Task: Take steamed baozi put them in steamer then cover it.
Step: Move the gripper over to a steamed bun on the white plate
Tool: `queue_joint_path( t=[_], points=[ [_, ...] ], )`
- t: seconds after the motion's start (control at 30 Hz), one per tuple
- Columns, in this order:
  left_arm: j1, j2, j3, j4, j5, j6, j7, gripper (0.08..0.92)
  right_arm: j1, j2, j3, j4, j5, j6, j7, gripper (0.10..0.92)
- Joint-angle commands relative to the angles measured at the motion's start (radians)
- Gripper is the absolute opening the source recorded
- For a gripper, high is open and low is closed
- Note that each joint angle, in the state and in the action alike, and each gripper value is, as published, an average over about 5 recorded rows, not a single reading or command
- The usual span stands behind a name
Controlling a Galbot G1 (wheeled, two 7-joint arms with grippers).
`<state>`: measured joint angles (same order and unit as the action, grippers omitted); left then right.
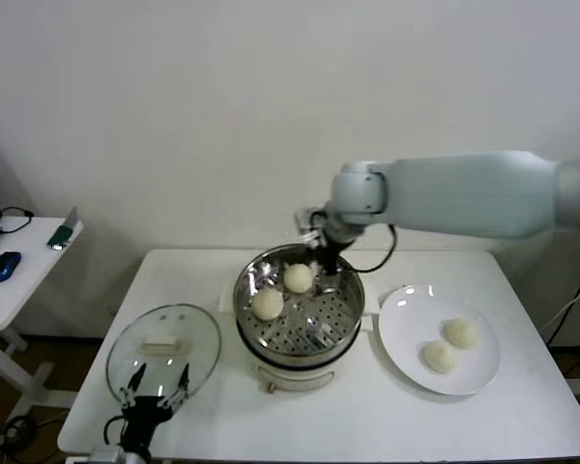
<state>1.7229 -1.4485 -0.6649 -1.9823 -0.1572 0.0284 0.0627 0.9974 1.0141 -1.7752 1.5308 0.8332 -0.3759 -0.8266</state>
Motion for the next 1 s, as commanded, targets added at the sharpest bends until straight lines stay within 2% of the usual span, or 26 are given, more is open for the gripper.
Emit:
queue_joint_path(
  t=[0.03, 0.2, 0.4, 0.77, 1.0],
  points=[
    [0.001, 0.000, 0.001, -0.001, 0.002, 0.002, 0.000, 0.823, 0.181, -0.387, -0.223, 0.096, -0.211, 0.140, -0.149, 0.823],
    [0.003, -0.003, 0.003, -0.002, 0.003, 0.003, 0.001, 0.823, 0.081, -0.507, -0.257, 0.102, -0.331, 0.136, -0.104, 0.823],
    [0.003, -0.009, 0.001, -0.004, 0.004, 0.004, 0.001, 0.823, -0.117, -0.570, -0.161, 0.069, -0.424, 0.117, -0.075, 0.823],
    [0.008, -0.016, -0.004, 0.004, 0.003, -0.002, -0.001, 0.823, -0.485, -0.542, 0.112, -0.038, -0.510, 0.074, -0.026, 0.823],
    [0.015, -0.015, -0.008, 0.006, 0.004, -0.006, -0.002, 0.823, -0.607, -0.492, 0.228, -0.090, -0.534, 0.045, 0.006, 0.823]
  ],
)
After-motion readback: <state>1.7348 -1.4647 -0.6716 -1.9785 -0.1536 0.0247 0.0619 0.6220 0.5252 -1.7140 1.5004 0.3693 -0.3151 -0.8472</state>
